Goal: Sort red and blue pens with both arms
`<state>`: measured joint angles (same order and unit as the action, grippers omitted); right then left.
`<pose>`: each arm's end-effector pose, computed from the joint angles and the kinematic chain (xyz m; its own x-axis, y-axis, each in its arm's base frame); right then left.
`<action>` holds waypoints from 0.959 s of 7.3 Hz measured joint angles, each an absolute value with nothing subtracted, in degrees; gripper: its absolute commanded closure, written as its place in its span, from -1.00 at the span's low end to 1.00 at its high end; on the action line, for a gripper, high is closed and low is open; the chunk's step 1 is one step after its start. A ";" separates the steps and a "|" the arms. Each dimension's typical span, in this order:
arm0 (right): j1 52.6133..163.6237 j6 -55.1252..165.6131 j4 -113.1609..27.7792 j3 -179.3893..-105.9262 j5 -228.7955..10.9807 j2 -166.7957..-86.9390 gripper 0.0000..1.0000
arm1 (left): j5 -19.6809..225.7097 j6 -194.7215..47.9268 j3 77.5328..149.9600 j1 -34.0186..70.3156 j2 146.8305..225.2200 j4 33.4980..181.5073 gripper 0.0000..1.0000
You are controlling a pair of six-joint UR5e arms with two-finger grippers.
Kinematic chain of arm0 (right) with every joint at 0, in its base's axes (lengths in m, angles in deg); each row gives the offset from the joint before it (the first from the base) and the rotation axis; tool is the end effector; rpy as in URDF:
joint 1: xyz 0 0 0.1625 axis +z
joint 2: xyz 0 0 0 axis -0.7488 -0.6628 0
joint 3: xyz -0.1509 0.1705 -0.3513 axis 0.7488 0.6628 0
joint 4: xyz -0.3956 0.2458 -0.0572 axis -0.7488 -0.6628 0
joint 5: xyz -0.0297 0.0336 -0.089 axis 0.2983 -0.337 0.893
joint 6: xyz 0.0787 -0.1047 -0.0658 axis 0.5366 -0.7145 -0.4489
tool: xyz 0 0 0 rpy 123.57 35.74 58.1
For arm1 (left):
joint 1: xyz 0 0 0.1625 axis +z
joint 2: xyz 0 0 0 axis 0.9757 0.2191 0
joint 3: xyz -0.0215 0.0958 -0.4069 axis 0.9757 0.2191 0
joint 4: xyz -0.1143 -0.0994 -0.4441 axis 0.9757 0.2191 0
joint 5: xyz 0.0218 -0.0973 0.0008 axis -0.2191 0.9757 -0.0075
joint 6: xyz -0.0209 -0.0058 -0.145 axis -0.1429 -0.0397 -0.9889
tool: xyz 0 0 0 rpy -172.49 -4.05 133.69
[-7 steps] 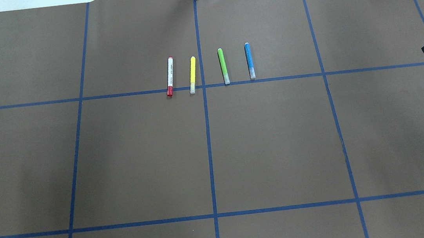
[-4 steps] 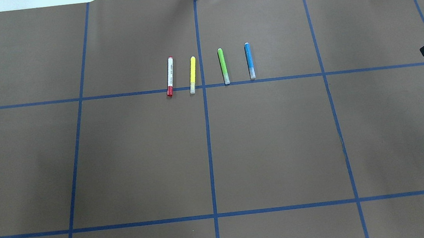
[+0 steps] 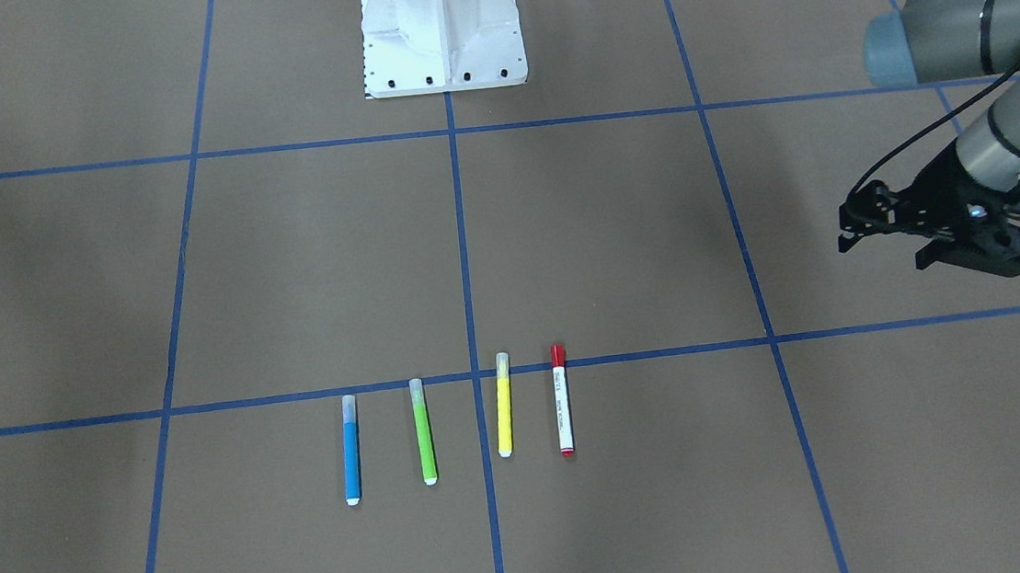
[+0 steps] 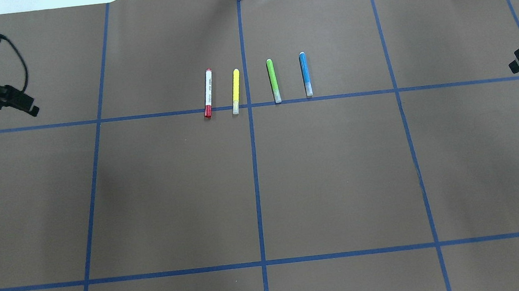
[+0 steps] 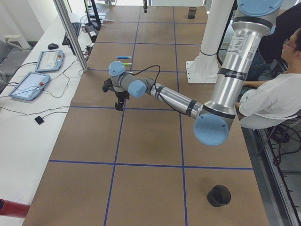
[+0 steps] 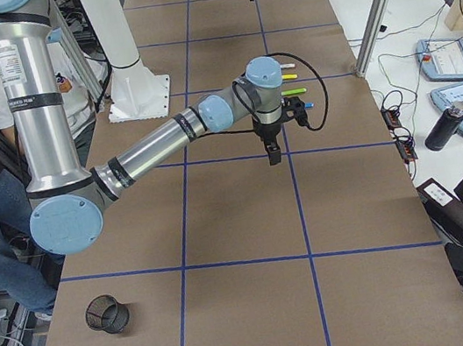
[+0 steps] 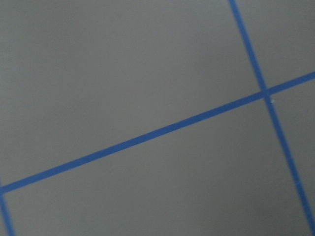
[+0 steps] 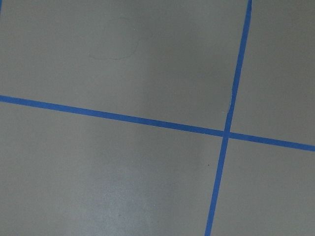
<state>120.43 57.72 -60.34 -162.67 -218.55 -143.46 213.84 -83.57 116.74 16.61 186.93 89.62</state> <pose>-0.1418 -0.5446 0.4418 0.6797 -0.1586 0.7162 0.0700 0.9859 0.1519 0.3114 -0.6264 0.4052 0.5955 0.3084 -0.7418 -0.1763 0.9510 0.2538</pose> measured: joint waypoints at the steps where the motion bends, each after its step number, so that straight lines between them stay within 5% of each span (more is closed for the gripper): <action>1: 120.41 57.72 -60.34 -162.63 -218.53 -143.47 -1.00 | 212.75 -88.70 114.77 19.45 190.69 89.67 -0.99; 4: 120.13 57.86 -60.34 -162.70 -218.64 -143.49 -1.00 | 205.58 -102.80 107.59 28.05 202.70 87.77 -0.72; 7: 119.32 58.13 -60.34 -162.98 -218.74 -143.46 -1.00 | 205.04 -104.46 90.73 30.03 219.28 83.07 -0.66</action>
